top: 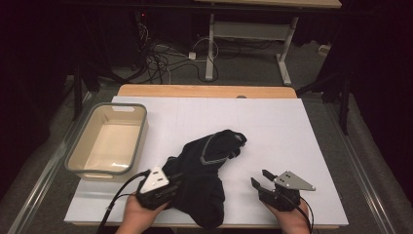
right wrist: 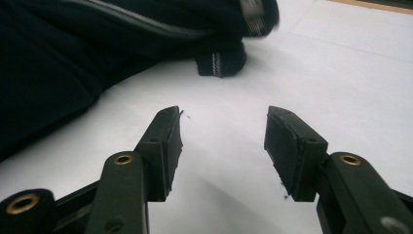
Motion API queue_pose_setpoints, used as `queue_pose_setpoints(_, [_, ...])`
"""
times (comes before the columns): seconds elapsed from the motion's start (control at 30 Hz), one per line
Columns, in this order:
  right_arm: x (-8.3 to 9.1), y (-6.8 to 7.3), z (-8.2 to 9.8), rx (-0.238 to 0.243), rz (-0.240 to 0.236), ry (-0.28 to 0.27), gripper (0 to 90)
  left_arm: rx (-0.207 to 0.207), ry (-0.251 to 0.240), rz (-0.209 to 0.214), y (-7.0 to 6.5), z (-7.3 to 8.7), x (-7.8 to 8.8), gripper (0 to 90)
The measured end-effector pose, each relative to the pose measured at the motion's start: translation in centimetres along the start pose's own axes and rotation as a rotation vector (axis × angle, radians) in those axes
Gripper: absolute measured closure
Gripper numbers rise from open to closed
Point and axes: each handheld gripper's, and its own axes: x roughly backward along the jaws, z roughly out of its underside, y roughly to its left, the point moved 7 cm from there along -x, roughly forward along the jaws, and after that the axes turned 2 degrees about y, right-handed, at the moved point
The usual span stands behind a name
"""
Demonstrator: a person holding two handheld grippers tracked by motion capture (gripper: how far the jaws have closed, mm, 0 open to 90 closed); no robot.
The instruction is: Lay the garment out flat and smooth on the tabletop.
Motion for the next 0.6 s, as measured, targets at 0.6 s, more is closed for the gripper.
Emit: queue_pose_setpoints(0.6, [-9.3, 6.9, -3.9, 0.037, -0.155, 0.139, 36.3, 0.123, 0.011, -0.098, 2.9, 7.5, 5.1, 73.6])
